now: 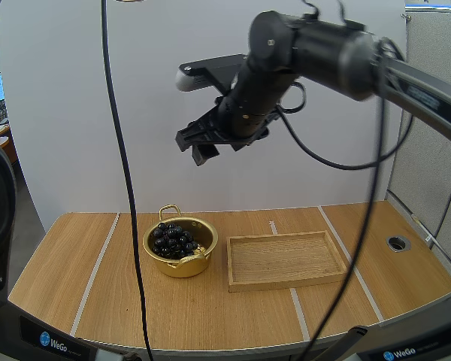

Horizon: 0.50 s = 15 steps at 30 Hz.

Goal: Open the pot, put the grape inside, and close it

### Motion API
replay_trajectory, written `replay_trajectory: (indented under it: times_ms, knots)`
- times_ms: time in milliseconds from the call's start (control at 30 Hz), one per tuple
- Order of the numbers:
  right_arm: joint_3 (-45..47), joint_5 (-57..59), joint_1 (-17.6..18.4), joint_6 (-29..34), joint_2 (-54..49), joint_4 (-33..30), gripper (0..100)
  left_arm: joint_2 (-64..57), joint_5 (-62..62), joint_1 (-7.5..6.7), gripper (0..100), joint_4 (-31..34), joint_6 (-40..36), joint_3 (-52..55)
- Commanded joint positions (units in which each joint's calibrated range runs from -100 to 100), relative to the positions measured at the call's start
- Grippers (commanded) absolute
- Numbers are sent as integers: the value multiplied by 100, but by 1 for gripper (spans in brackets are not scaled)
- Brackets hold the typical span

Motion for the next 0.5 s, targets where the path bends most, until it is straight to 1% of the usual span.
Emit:
replay_trajectory:
  times_ms: [0,67,100,233,367,467]
  knots:
    - [285,178,-10,83,-563,-52,97,-45,-203,-18,0,20,-13,-43]
    - [497,259,-10,83,-898,-52,93,-45,-203,-18,0,20,-13,-43]
    - [597,298,-10,83,-1071,-52,88,-45,-203,-18,0,20,-13,-43]
    - [887,499,-10,83,-1644,-52,64,-45,-203,-18,0,20,-13,-43]
    - [1184,723,-10,83,-2063,-76,34,-45,-203,-18,0,20,-13,-43]
    - [1443,957,-10,73,-2279,-119,3,-45,-203,-18,0,20,-13,-43]
